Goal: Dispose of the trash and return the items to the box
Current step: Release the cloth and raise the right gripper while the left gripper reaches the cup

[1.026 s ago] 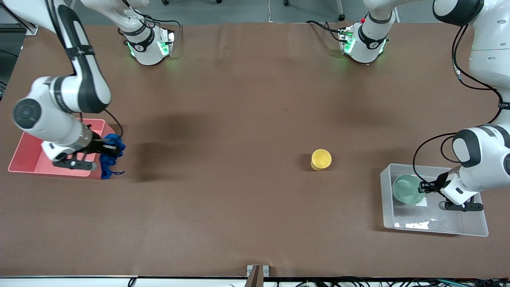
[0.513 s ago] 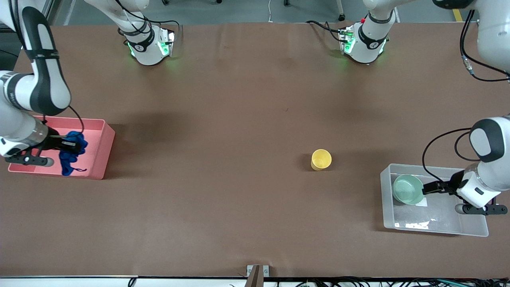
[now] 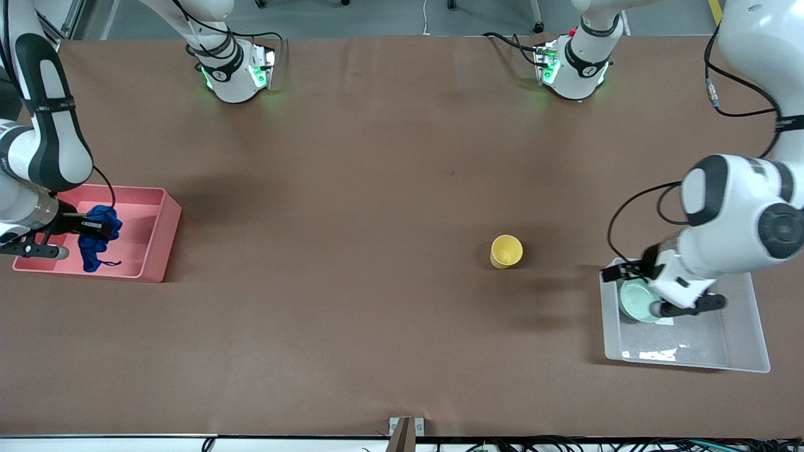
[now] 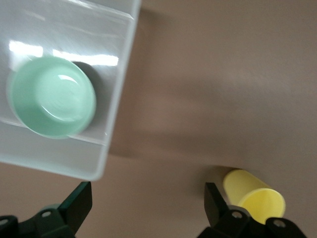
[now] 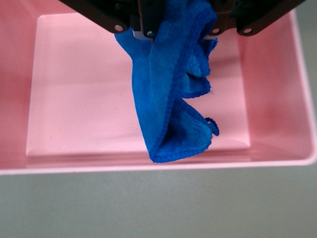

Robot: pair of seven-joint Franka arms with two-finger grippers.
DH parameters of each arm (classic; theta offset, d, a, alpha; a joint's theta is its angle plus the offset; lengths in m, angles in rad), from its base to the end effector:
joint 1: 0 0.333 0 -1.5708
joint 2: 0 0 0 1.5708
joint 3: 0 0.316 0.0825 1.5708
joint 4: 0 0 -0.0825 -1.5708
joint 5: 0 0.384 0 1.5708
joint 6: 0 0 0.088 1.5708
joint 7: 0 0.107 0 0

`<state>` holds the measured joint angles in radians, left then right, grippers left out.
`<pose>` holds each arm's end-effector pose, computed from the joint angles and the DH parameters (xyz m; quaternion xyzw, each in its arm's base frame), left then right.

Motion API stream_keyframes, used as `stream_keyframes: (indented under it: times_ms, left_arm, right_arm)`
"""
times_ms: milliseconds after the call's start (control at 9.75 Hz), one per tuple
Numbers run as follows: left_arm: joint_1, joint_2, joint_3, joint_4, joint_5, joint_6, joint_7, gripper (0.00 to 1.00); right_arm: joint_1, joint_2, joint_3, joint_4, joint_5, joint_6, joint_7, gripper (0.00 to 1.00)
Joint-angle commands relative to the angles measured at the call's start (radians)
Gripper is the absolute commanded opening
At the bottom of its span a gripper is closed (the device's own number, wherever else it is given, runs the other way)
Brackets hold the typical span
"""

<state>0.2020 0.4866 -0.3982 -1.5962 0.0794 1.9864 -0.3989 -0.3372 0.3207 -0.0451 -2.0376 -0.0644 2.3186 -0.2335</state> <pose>0.6662 -0.0927 0.3634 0.9928 0.1020 -0.0440 0.0450 0.5482 -0.2210 0.2828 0.9980 -0.0510 -0.0281 0.0229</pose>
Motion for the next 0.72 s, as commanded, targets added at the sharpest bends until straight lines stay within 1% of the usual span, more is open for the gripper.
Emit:
stream_keyframes:
  times_ms: [0,205,308,410,513,615]
  left_arm:
    - [-0.068,-0.008,-0.025,-0.077,0.025,0.035,-0.169,0.99]
    - [-0.148,0.003,-0.027,-0.131,0.106,0.107,-0.350,0.94]
    - [-0.182,0.015,-0.027,-0.155,0.127,0.127,-0.404,0.90]
    - [-0.193,0.021,-0.027,-0.178,0.131,0.135,-0.416,0.86]
    - [-0.194,0.027,-0.028,-0.206,0.131,0.168,-0.419,0.82]
    - [-0.197,0.033,-0.028,-0.247,0.131,0.240,-0.432,0.79]
  right_arm:
    - [-0.036,0.018,0.019,-0.009,-0.015,0.018,-0.010,0.16]
    - [-0.033,0.017,0.019,-0.003,-0.014,0.010,-0.003,0.91]
    - [-0.025,-0.001,0.021,0.002,-0.014,0.004,0.003,1.00]
    - [-0.020,-0.029,0.022,0.019,-0.014,-0.016,0.005,1.00]
    - [-0.014,-0.049,0.025,0.069,-0.015,-0.091,0.006,1.00]
    - [0.003,-0.058,0.025,0.153,-0.015,-0.207,0.007,1.00]
